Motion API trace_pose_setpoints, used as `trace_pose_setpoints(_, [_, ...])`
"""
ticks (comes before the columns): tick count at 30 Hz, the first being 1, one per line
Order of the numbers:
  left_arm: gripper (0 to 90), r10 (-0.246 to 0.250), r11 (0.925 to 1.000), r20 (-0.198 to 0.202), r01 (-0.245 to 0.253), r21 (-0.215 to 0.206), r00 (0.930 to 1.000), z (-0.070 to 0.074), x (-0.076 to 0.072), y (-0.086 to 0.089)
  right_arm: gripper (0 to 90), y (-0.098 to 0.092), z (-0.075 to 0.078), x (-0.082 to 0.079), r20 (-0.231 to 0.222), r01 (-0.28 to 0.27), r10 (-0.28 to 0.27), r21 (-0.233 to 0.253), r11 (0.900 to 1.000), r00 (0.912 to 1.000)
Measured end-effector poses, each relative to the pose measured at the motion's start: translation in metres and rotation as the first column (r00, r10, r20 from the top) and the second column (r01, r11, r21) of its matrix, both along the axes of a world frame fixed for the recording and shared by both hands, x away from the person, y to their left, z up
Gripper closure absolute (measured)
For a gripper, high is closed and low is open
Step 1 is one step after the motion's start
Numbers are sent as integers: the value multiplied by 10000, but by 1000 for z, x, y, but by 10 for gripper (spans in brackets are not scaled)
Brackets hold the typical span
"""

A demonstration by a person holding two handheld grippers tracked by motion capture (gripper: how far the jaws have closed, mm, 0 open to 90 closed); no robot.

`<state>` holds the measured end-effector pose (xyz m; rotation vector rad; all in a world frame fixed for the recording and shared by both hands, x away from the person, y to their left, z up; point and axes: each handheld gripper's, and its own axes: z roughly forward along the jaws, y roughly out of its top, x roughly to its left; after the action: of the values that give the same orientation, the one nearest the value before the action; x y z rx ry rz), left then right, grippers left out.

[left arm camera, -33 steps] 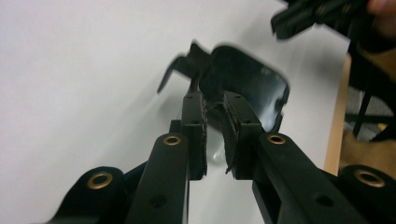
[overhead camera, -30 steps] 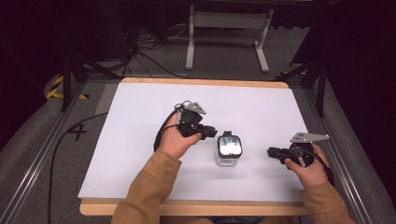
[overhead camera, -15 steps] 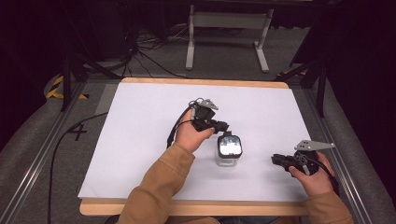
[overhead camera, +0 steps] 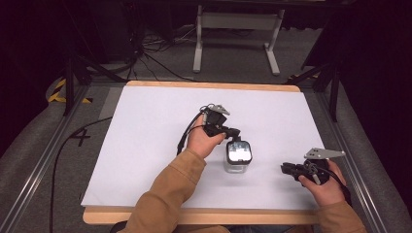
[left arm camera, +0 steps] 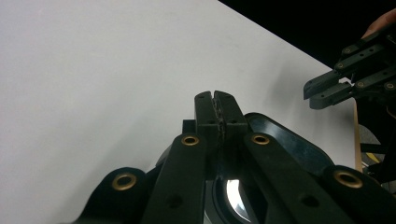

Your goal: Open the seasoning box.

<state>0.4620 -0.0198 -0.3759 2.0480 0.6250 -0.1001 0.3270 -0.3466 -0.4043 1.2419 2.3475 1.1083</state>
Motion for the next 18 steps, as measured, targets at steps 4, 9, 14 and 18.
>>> trace_pose_setpoints(4, [898, 61, 10000, -92, -62, -35, 9999, 0, 0, 0, 793, 4, 1, 0, 31, -131, 131, 51, 9999, 9999])
trace_pose_setpoints(9, [899, 35, 10000, -179, -36, -61, 9998, -1, 1, 1, 797, 16, 5, 2, 208, -519, 519, 4, 9987, 9984])
trace_pose_setpoints(14, [899, 71, 9998, -316, -76, -160, 9995, -2, 2, 1, 809, 30, 8, 3, 279, -864, 864, 17, 9963, 9959])
trace_pose_setpoints(18, [899, 111, 9998, -240, -115, -146, 9997, -2, 1, 1, 839, 41, 12, 3, 480, -1234, 1229, 72, 9923, 9913])
